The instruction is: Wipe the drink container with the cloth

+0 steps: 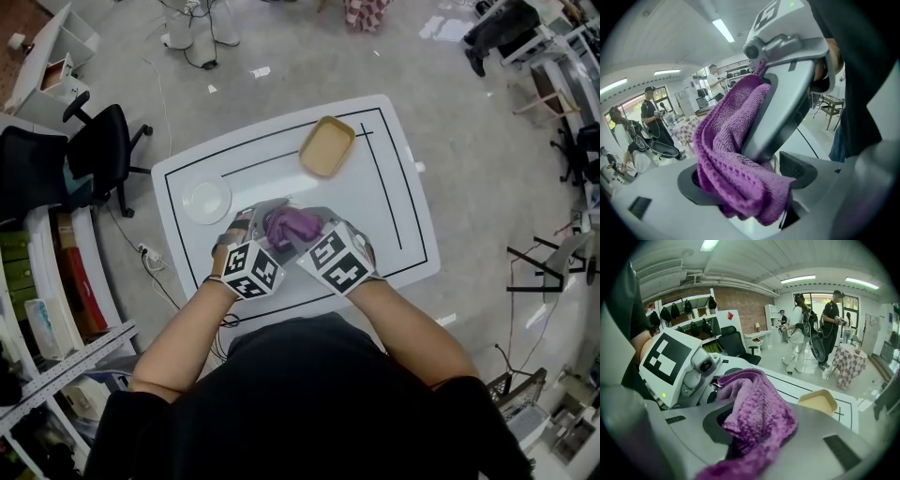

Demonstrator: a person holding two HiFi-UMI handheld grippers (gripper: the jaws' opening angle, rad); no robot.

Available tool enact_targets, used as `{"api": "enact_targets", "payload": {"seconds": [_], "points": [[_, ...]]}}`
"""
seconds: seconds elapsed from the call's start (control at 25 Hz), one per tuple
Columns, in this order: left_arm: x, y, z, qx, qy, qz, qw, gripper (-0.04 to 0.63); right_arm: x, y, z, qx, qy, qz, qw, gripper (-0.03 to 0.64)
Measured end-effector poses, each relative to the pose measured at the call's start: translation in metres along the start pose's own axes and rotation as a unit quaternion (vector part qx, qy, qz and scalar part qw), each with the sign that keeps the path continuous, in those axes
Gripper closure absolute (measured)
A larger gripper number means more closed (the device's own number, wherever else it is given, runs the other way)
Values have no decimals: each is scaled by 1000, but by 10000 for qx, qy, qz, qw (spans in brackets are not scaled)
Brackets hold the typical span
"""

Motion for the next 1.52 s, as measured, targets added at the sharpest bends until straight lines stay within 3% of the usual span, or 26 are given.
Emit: {"api": "enact_targets", "payload": {"seconds": [0.2, 0.4, 0.76, 0.92, 1.08, 1.36, 1.4, 1.52], "points": [[1, 2, 2, -49, -31, 55, 10000, 178, -7, 12, -13, -474, -181, -426, 9978, 533], [1, 3, 0, -31, -27, 42, 10000, 178, -14, 26, -31, -945, -285, -448, 9941, 532], [-1, 3, -2, -81, -97, 139, 9998, 178, -34, 34, -26, -1082, -245, 133, 9937, 537], [-2, 1, -1, -199, -201, 266, 9992, 178, -40, 31, -38, -1122, 313, 778, 9901, 531], [-2, 2, -5, -274, -234, 384, 9986, 178, -64, 19, -67, -1459, 802, 1217, 9785, 531], [11, 1, -33, -550, 492, -200, 9971, 181, -159, -19, -97, -2004, 346, 1955, 9594, 532], [12, 0, -35, -630, 542, -305, 9961, 197, -171, -27, -95, -2013, 234, 2017, 9583, 531], [13, -4, -37, -765, 627, -513, 9938, 353, -199, -51, -75, -1887, -53, 2115, 9590, 532]]}}
Point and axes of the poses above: the fingertips, and each gripper's own axes: z forward along the fingers, y to its right, x out of its top, the point moved 10 cm from there along -z, backward along the fingers, and after that the axes turned 4 degrees about x, right-handed, at the moved point
